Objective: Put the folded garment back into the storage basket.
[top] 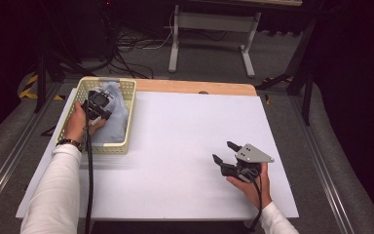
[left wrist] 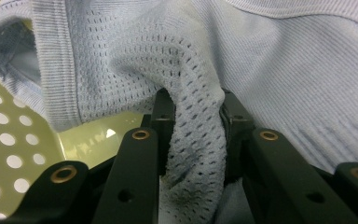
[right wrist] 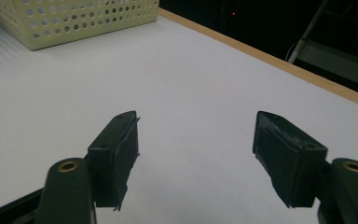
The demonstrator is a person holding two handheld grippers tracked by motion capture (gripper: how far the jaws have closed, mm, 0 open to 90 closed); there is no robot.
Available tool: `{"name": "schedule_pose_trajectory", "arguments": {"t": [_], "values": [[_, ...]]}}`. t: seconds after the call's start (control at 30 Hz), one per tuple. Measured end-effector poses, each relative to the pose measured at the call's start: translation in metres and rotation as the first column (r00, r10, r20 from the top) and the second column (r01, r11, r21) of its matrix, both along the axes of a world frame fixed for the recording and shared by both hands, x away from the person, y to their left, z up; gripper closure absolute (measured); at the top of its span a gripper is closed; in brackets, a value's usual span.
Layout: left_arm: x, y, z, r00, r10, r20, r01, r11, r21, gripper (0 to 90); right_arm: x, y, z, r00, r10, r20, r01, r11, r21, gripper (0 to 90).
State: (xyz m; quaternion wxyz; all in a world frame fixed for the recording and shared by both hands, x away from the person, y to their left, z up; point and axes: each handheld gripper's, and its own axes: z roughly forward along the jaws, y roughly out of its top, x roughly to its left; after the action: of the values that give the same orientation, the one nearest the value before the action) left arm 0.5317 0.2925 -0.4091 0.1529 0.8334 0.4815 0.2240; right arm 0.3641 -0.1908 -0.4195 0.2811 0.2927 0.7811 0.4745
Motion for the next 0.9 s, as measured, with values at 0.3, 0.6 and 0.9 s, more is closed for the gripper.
{"name": "schedule_pose_trajectory", "arguments": {"t": [0.3, 0.6, 0.9], "values": [[0.0, 0.001, 0.002, 0.9998, 0.013, 0.012, -0.013, 0.9999, 0.0, 70.9, -0.013, -0.011, -0.008, 0.9999, -0.01, 0.002, 0.01, 0.999, -0.034, 27.7], [-0.003, 0.0, 0.008, 0.9981, 0.044, 0.044, -0.044, 0.999, 0.0, 67.2, -0.018, -0.018, -0.017, 0.9996, -0.025, -0.014, 0.025, 0.998, -0.061, 24.3], [-0.006, 0.002, 0.014, 0.994, 0.067, 0.086, -0.065, 0.9977, -0.02, 60.9, -0.018, -0.015, -0.017, 1.0, -0.003, 0.0, 0.003, 0.998, -0.066, 23.6]]}}
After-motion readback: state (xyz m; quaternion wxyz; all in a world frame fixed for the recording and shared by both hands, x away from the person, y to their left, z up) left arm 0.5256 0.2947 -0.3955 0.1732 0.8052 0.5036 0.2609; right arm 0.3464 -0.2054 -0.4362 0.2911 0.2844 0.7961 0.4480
